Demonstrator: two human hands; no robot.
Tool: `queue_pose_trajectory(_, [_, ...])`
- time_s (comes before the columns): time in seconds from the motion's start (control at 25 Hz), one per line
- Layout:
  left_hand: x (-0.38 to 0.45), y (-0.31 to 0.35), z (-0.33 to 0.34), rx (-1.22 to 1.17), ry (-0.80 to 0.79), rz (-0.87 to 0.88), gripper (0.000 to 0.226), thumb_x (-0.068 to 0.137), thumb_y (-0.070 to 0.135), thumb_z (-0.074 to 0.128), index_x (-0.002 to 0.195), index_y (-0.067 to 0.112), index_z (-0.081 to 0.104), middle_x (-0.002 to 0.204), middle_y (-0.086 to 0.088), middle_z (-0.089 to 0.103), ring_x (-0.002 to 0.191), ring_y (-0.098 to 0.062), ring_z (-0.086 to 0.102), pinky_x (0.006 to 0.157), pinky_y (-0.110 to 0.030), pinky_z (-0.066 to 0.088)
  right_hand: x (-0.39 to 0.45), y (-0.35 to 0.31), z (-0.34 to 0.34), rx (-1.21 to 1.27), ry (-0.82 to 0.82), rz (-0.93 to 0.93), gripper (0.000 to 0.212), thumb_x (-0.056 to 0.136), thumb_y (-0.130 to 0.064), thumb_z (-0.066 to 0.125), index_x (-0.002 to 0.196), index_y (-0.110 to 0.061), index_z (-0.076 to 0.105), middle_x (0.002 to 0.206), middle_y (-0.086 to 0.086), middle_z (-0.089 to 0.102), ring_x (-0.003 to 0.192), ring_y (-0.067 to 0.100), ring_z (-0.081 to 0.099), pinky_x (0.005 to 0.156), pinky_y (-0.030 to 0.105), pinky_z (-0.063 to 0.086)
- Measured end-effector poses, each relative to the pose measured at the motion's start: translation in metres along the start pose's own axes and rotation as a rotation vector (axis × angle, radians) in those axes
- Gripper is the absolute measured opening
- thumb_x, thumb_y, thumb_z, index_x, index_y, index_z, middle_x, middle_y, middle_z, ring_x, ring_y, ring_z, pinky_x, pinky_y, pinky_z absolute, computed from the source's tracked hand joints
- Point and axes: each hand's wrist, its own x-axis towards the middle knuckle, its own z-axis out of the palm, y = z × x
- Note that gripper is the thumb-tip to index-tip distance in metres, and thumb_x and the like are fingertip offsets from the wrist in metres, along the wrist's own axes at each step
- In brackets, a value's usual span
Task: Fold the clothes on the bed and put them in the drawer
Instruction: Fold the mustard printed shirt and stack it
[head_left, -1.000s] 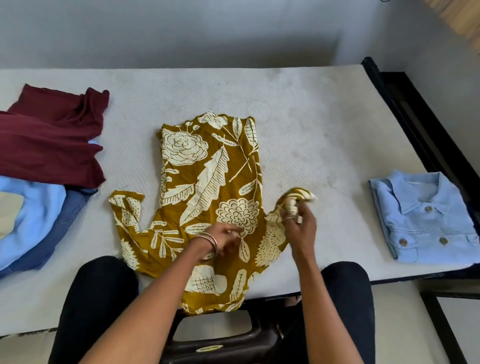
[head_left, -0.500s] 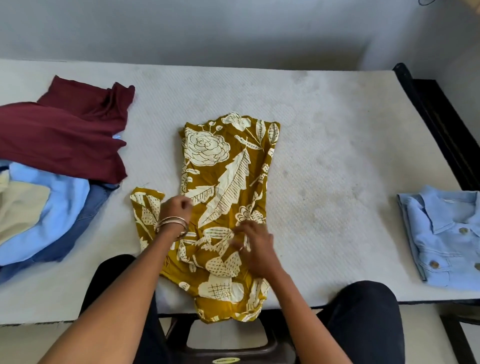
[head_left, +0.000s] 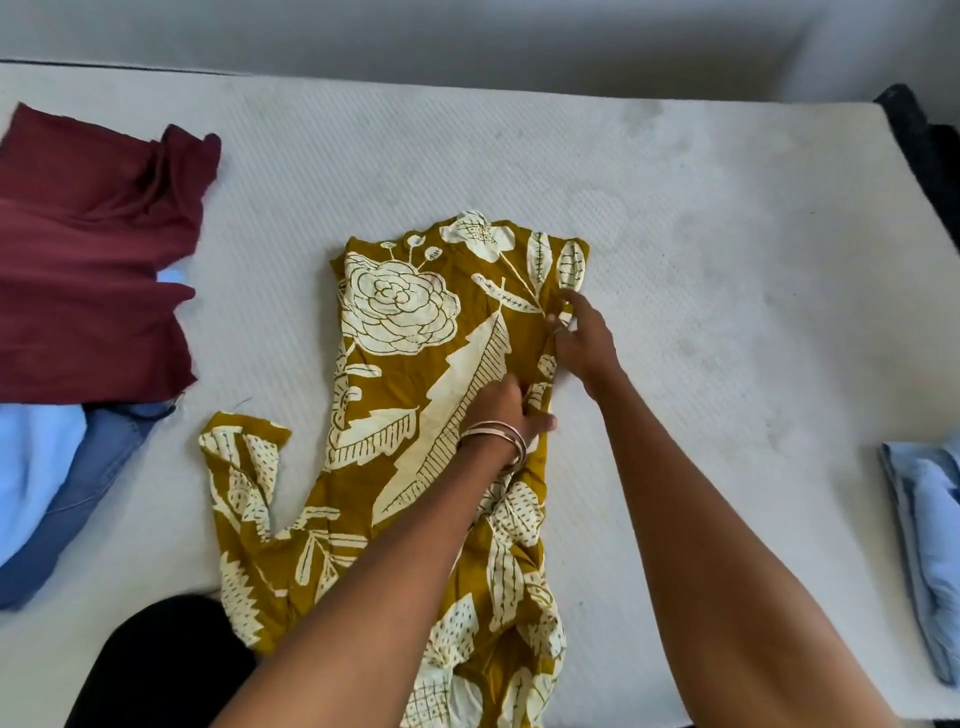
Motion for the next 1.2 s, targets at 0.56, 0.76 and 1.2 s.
queue_pose_trajectory(0.56, [-0.046, -0.061, -0.003, -0.309, 0.068, -0.110, 0.036, 0.087, 0.045, 0.065, 0.105, 0.014, 0.063, 0.089, 0.001, 0.065, 0.082, -0.017, 0.060, 0.077, -0.028, 0.050, -0.080, 0.051, 0.054, 0.083, 0.220, -0.095, 0.061, 0.098, -0.044, 0.032, 0.154, -0.019, 0.029, 0.154, 0.012, 0.039, 0.137, 0.031, 0.041, 0.110, 0.044, 0.032])
queue_pose_trajectory(0.76, [-0.115, -0.109, -0.008, 0.167, -0.090, -0.038, 0.065, 0.068, 0.074, 0.064, 0.112, 0.029, 0.055, 0.109, 0.004, 0.061, 0.102, -0.020, 0.059, 0.082, -0.036, 0.052, -0.173, 0.086, 0.038, 0.211, 0.154, 0.046, 0.048, 0.097, -0.038, 0.058, 0.139, -0.016, 0.049, 0.130, 0.004, 0.061, 0.125, 0.024, 0.056, 0.101, 0.036, 0.046])
queue_pose_trajectory(1.2, [-0.183, -0.152, -0.062, 0.330, -0.259, 0.038, 0.051, 0.068, 0.018, 0.084, 0.115, 0.021, 0.063, 0.113, -0.002, 0.061, 0.106, -0.020, 0.057, 0.080, -0.020, 0.041, -0.274, 0.095, 0.028, -0.548, -0.259, -0.122, 0.075, 0.091, -0.033, 0.064, 0.152, -0.029, 0.020, 0.150, 0.010, 0.024, 0.134, 0.032, 0.025, 0.103, 0.048, 0.040])
